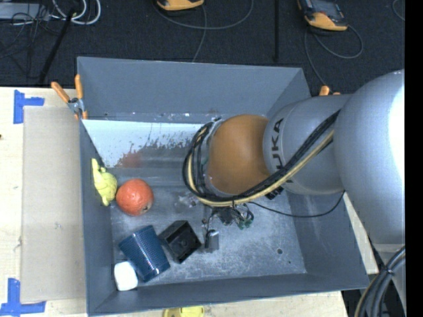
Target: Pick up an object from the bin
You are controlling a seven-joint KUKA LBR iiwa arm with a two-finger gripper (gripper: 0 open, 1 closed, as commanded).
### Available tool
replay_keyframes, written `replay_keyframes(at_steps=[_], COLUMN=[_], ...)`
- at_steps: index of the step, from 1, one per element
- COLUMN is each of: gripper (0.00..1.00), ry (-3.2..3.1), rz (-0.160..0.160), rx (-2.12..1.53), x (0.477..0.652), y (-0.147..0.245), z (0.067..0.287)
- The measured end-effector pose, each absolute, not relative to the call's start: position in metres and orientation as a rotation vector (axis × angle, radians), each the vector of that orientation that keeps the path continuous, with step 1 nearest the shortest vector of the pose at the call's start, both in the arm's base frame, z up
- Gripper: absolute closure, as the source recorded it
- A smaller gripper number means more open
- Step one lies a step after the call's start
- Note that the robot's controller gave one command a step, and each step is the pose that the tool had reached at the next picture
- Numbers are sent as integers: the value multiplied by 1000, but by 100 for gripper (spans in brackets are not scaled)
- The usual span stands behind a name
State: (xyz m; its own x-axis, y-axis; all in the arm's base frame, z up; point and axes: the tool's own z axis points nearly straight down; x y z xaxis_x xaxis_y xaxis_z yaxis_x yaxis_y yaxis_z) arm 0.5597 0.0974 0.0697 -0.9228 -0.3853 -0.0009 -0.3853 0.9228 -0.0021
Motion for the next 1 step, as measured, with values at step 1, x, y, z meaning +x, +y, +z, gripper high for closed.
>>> replay_keyframes(at_steps=[1], gripper=[0], ry=[3028], rz=[2], rx=[-842], x=[533], y=[126], z=[82])
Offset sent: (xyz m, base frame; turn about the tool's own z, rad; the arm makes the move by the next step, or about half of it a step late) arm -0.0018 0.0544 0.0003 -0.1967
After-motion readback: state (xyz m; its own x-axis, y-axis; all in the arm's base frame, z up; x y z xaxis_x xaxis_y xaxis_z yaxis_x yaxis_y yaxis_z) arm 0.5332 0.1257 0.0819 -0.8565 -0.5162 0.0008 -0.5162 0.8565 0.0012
